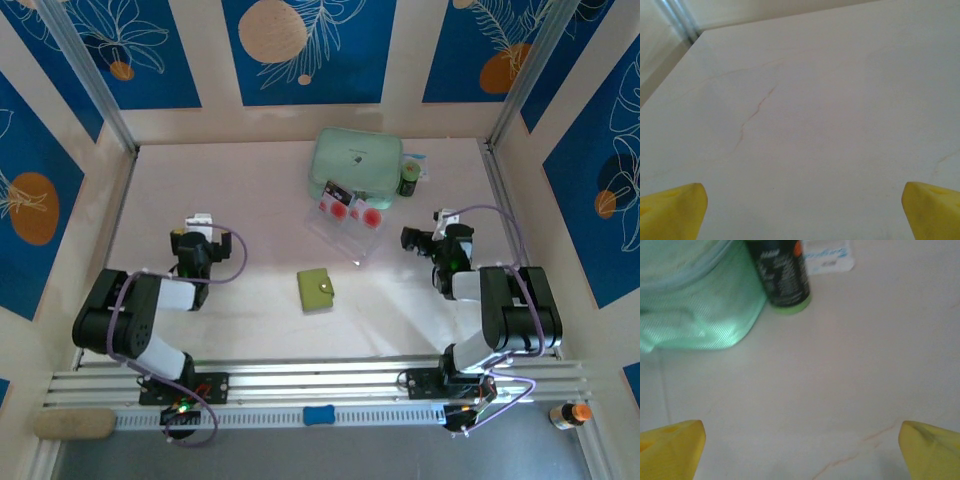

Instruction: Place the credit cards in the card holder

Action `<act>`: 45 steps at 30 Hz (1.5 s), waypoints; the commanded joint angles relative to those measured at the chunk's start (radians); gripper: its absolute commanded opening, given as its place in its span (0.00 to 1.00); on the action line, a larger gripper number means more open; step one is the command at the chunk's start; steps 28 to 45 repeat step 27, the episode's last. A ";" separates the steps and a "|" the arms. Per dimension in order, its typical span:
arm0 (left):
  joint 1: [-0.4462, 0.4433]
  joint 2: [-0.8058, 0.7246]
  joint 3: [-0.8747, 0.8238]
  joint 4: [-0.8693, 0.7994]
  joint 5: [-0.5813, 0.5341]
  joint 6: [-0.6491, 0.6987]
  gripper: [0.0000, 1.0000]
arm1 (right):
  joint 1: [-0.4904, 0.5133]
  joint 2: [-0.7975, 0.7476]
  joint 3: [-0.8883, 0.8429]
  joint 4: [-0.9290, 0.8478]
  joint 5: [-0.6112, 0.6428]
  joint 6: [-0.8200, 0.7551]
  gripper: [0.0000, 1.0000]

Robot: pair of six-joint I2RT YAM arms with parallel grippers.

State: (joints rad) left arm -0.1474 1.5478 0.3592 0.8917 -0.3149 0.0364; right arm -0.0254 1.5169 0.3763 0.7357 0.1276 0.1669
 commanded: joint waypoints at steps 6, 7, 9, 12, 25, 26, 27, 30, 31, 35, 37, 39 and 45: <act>0.068 0.020 0.021 0.036 0.186 -0.004 1.00 | 0.026 0.010 0.041 0.079 -0.041 -0.066 0.99; 0.069 0.021 0.018 0.046 0.185 -0.002 1.00 | 0.031 0.005 0.039 0.072 -0.029 -0.069 0.99; 0.068 0.018 0.011 0.055 0.183 0.000 1.00 | 0.032 0.008 0.038 0.080 -0.027 -0.069 0.99; 0.062 0.016 0.010 0.057 0.192 0.010 1.00 | 0.031 0.004 0.039 0.073 -0.030 -0.069 0.99; 0.062 0.017 0.011 0.058 0.194 0.009 1.00 | 0.024 0.012 0.050 0.059 -0.047 -0.065 0.99; 0.062 0.017 0.010 0.058 0.194 0.008 1.00 | 0.028 0.007 0.041 0.072 -0.037 -0.068 0.99; 0.062 0.017 0.011 0.058 0.194 0.009 1.00 | 0.028 0.006 0.041 0.071 -0.040 -0.067 0.99; 0.062 0.017 0.011 0.058 0.194 0.009 1.00 | 0.028 0.006 0.041 0.071 -0.040 -0.067 0.99; 0.062 0.017 0.011 0.058 0.194 0.009 1.00 | 0.028 0.006 0.041 0.071 -0.040 -0.067 0.99; 0.062 0.017 0.011 0.058 0.194 0.009 1.00 | 0.028 0.006 0.041 0.071 -0.040 -0.067 0.99; 0.062 0.017 0.011 0.058 0.194 0.009 1.00 | 0.028 0.006 0.041 0.071 -0.040 -0.067 0.99; 0.062 0.017 0.011 0.058 0.194 0.009 1.00 | 0.028 0.006 0.041 0.071 -0.040 -0.067 0.99; 0.062 0.017 0.011 0.058 0.194 0.009 1.00 | 0.028 0.006 0.041 0.071 -0.040 -0.067 0.99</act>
